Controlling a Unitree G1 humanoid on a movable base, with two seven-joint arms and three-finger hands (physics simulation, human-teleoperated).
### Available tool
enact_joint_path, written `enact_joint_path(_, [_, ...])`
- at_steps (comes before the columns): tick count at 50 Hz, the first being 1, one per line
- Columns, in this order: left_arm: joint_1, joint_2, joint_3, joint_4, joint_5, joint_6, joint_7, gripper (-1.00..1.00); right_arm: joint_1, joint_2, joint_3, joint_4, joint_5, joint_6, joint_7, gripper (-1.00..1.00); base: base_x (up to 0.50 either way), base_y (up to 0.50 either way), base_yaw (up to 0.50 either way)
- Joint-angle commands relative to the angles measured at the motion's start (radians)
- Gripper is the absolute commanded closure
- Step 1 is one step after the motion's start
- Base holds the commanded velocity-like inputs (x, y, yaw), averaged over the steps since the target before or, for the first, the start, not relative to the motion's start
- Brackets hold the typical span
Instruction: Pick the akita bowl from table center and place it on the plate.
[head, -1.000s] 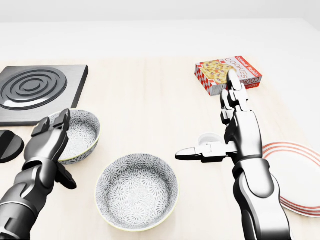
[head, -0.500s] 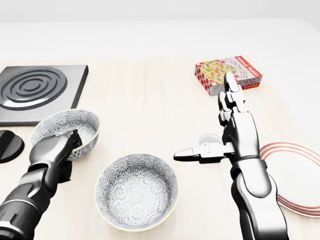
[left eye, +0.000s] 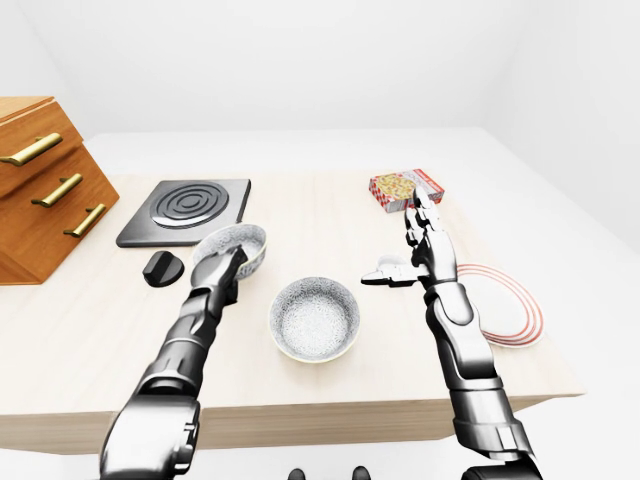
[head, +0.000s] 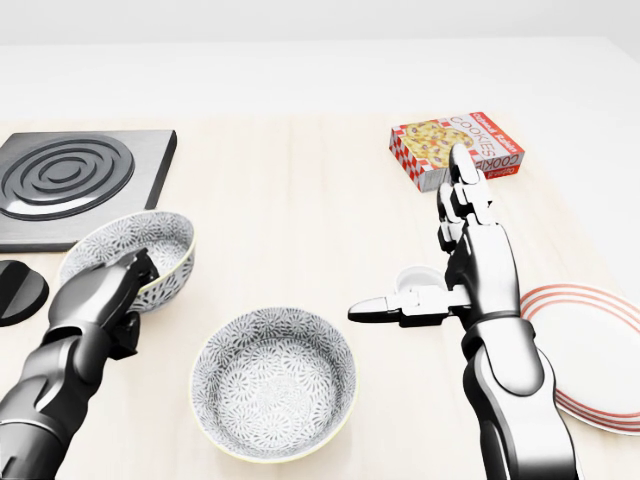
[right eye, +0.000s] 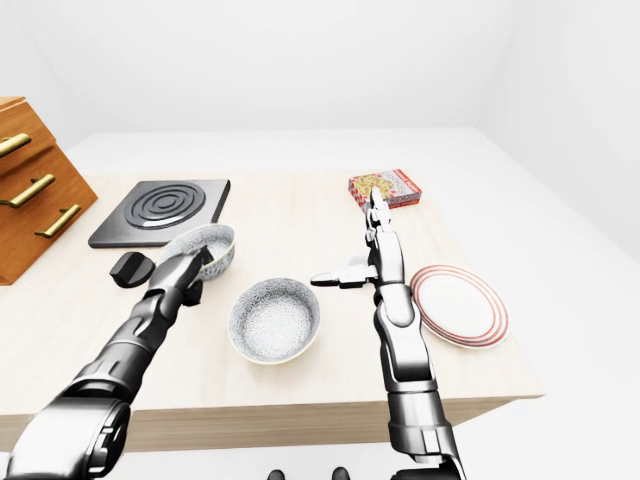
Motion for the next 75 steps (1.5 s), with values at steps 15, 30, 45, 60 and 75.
enact_joint_path(15, [0.327, -0.034, 0.117, -1.033, 0.118, 0.000, -0.555, 1.00, -0.003, -0.004, 0.007, -0.017, -0.013, 0.000, 0.008, -1.00, 0.00, 0.00, 0.00])
enact_joint_path(30, [0.157, -0.060, 0.084, -1.037, 0.119, 0.000, -0.657, 1.00, -0.144, -0.040, 0.032, 0.026, -0.174, 0.000, 0.107, -1.00, 0.00, 0.00, 0.00])
enact_joint_path(45, [0.172, -0.150, 0.032, -1.186, 0.159, 0.000, -0.764, 1.00, -0.254, -0.023, 0.069, 0.159, -0.353, 0.000, 0.165, -1.00, 0.00, 0.00, 0.00])
enact_joint_path(60, [0.176, -0.188, 0.008, -1.249, 0.159, 0.013, -0.822, 1.00, -0.300, -0.002, 0.086, 0.283, -0.482, 0.000, 0.169, -1.00, 0.00, 0.00, 0.00])
enact_joint_path(75, [0.221, -0.205, -0.007, -1.255, 0.159, 0.000, -0.836, 1.00, -0.303, 0.013, 0.095, 0.275, -0.525, 0.000, 0.189, -1.00, 0.00, 0.00, 0.00])
